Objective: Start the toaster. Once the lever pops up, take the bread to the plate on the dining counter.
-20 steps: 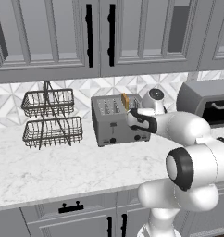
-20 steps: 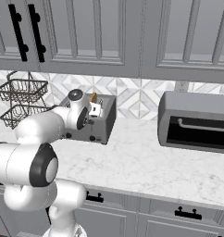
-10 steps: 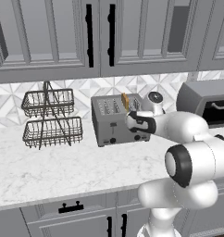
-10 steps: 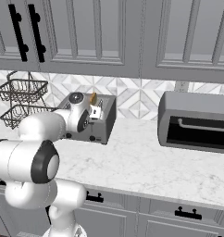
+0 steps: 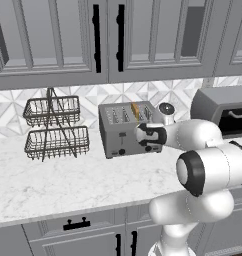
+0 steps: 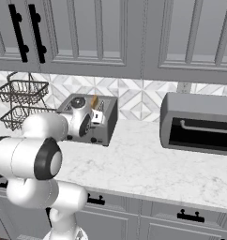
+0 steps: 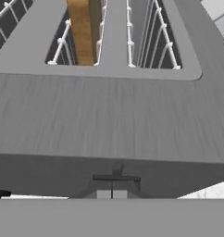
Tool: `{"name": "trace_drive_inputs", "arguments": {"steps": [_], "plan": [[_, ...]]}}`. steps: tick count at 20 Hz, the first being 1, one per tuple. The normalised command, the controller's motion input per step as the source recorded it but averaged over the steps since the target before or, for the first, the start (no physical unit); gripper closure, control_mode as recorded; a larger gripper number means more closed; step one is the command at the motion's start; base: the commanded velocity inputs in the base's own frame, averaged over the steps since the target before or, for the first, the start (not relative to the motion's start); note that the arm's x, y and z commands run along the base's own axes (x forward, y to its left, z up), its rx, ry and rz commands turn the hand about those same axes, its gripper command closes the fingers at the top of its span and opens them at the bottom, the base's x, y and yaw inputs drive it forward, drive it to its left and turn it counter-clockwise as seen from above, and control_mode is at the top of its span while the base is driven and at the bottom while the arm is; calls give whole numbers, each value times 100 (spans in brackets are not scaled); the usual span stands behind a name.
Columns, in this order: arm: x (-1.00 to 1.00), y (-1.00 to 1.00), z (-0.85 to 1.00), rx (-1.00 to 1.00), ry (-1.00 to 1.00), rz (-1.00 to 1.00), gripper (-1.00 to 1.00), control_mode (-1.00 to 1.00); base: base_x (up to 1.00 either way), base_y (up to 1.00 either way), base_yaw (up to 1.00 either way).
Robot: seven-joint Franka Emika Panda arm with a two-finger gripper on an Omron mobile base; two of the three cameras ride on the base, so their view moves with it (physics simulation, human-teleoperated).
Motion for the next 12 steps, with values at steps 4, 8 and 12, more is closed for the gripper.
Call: {"name": "trace_drive_inputs", "arguments": {"steps": [4,8,12], "plan": [[0,0,-29,0,0,0,100,-100,0,0,0],[0,0,-38,0,0,0,100,-100,0,0,0],[0,0,-43,0,0,0,100,-100,0,0,0]]}}
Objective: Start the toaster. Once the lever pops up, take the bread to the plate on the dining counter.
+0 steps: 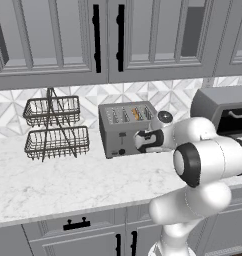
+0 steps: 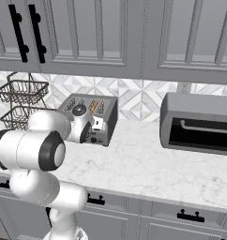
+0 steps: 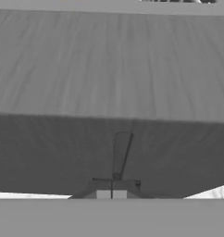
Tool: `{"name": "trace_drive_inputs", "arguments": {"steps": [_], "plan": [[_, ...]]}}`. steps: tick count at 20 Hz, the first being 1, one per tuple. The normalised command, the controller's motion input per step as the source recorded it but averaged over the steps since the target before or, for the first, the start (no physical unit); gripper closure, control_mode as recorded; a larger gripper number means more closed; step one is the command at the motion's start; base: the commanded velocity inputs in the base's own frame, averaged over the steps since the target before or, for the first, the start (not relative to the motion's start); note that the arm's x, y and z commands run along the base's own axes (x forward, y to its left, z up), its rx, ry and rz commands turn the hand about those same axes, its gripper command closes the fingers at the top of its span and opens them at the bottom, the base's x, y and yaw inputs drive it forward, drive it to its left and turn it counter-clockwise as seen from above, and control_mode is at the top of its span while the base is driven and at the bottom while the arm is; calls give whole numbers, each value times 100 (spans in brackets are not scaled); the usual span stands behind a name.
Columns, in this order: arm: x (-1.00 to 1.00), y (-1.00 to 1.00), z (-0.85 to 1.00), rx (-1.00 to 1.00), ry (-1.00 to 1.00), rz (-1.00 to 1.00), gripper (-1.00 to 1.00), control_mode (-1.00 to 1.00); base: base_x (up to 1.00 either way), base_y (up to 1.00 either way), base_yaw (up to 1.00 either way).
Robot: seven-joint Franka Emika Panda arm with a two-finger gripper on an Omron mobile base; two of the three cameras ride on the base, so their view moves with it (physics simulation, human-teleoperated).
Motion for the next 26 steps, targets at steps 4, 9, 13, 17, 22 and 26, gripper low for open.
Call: {"name": "trace_drive_inputs", "arguments": {"steps": [4,9,13,17,22,26], "plan": [[0,0,-49,0,0,0,100,-100,0,0,0],[0,0,-56,0,0,0,100,-100,0,0,0],[-13,0,-15,0,0,0,100,-100,0,0,0],[-40,0,27,0,-1,0,100,-100,0,0,0],[-37,8,83,-1,-2,0,100,-100,0,0,0],[-22,25,92,-3,-5,0,100,-100,0,0,0]]}}
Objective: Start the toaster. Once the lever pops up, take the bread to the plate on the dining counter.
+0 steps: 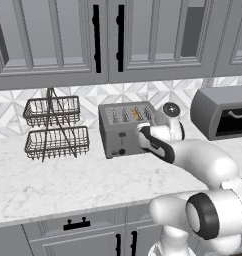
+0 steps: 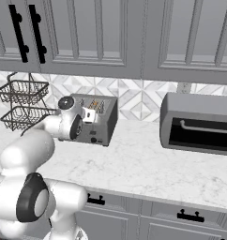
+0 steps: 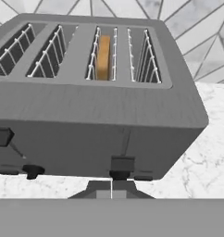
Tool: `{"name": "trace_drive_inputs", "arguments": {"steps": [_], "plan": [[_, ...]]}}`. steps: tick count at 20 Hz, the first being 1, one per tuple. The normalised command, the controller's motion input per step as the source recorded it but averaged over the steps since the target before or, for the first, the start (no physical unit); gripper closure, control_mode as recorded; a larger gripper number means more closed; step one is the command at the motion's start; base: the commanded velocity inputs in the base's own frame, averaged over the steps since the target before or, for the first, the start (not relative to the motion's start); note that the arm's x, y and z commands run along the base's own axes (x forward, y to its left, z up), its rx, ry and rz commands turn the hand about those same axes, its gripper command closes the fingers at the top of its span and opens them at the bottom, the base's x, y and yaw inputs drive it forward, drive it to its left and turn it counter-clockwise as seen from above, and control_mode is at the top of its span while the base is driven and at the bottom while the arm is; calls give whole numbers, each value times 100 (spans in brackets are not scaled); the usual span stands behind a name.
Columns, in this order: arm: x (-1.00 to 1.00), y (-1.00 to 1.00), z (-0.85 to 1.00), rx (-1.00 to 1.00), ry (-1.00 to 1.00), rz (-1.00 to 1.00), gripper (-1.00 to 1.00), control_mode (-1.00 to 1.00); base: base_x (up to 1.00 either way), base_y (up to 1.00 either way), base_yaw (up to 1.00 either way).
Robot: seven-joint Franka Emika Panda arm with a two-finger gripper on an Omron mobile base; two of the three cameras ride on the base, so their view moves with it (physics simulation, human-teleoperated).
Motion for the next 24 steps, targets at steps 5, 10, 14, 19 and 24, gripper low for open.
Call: {"name": "trace_drive_inputs", "arguments": {"steps": [5,10,14,19,24], "plan": [[-11,38,80,-3,-6,0,100,-100,0,0,0],[-2,30,51,-1,-5,0,100,-100,0,0,0],[-6,0,19,0,-6,0,-100,-100,0,0,0],[-3,0,0,0,-9,0,-100,-100,0,0,0],[0,0,0,0,0,0,-100,-100,0,0,0]]}}
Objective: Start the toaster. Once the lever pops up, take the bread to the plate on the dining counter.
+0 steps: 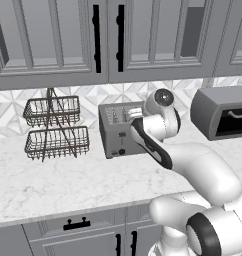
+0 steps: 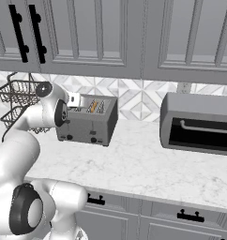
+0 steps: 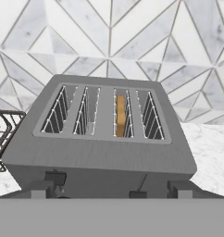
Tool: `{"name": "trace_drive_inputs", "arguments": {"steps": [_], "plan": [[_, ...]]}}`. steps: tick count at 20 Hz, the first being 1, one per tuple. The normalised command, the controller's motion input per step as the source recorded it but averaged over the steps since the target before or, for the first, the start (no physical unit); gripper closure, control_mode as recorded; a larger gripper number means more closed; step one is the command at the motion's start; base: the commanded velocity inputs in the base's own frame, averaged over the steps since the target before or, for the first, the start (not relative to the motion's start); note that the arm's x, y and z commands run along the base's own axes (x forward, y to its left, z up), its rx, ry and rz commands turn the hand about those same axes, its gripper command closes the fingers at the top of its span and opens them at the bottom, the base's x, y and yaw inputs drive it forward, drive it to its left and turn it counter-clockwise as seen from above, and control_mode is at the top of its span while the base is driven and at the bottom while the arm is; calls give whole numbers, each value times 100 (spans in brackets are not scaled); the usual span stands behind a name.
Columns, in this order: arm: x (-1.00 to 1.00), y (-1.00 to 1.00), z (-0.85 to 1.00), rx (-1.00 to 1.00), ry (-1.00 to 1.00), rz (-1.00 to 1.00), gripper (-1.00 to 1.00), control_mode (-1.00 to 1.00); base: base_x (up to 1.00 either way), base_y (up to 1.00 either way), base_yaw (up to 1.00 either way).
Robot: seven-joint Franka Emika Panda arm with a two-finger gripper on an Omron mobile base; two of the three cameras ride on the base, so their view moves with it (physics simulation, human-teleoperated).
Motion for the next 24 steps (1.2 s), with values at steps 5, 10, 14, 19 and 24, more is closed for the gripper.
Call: {"name": "trace_drive_inputs", "arguments": {"steps": [5,10,14,19,24], "plan": [[0,0,0,0,0,0,-100,-100,0,0,0],[0,0,0,0,0,0,-100,-100,0,0,0],[0,0,0,0,0,0,-100,-100,0,0,0],[0,0,0,0,0,0,-100,-100,0,0,0],[0,0,0,0,0,0,-100,-100,0,0,0]]}}
